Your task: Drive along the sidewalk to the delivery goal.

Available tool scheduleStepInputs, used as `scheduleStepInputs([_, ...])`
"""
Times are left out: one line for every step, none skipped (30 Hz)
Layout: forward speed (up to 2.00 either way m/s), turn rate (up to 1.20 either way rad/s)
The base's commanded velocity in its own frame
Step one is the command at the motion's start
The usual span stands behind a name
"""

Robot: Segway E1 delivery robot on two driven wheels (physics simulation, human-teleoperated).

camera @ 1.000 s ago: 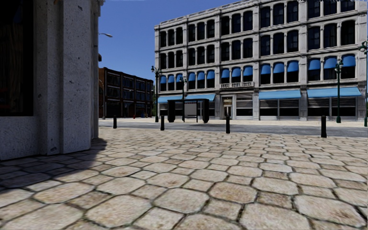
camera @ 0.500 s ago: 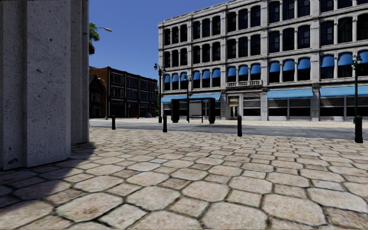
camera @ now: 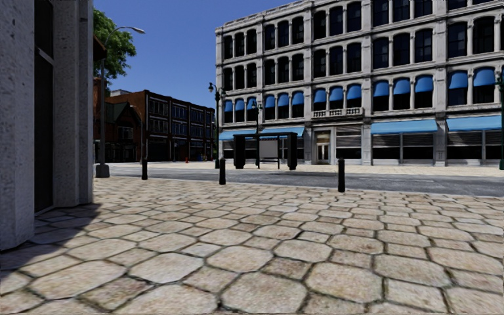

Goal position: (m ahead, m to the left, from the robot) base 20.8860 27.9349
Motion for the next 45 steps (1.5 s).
scheduleStepInputs([2.0, 0.24])
scheduleStepInputs([2.0, 0.24])
scheduleStepInputs([2.0, 0.24])
scheduleStepInputs([2.0, 0.24])
scheduleStepInputs([2.0, 0.24])
scheduleStepInputs([2.0, 0.24])
scheduleStepInputs([2.0, 0.24])
scheduleStepInputs([2.0, 0.24])
scheduleStepInputs([2.0, 0.24])
scheduleStepInputs([2.0, 0.24])
scheduleStepInputs([2.0, 0.24])
scheduleStepInputs([2.0, 0.24])
scheduleStepInputs([2.0, 0.24])
scheduleStepInputs([2.0, 0.24])
scheduleStepInputs([2.0, 0.24])
scheduleStepInputs([2.0, 0.24])
scheduleStepInputs([2.0, 0.24])
scheduleStepInputs([2.0, 0.24])
scheduleStepInputs([2.0, 0.24])
scheduleStepInputs([2.0, 0.24])
scheduleStepInputs([2.0, 0.24])
scheduleStepInputs([2.0, 0.24])
scheduleStepInputs([2.0, 0.24])
scheduleStepInputs([2.0, 0.24])
scheduleStepInputs([2.0, 0.25])
scheduleStepInputs([2.0, 0.26])
scheduleStepInputs([2.0, 0.3])
scheduleStepInputs([2.0, 0.38])
scheduleStepInputs([2.0, 0.41])
scheduleStepInputs([2.0, 0.43])
scheduleStepInputs([2.0, 0.43])
scheduleStepInputs([2.0, 0.44])
scheduleStepInputs([2.0, 0.44])
scheduleStepInputs([2.0, 0.44])
scheduleStepInputs([2.0, 0.44])
scheduleStepInputs([2.0, 0.44])
scheduleStepInputs([2.0, 0.44])
scheduleStepInputs([2.0, 0.44])
scheduleStepInputs([2.0, 0.44])
scheduleStepInputs([2.0, 0.44])
scheduleStepInputs([2.0, 0.44])
scheduleStepInputs([2.0, 0.44])
scheduleStepInputs([2.0, 0.45])
scheduleStepInputs([2.0, 0.45])
scheduleStepInputs([2.0, 0.45])
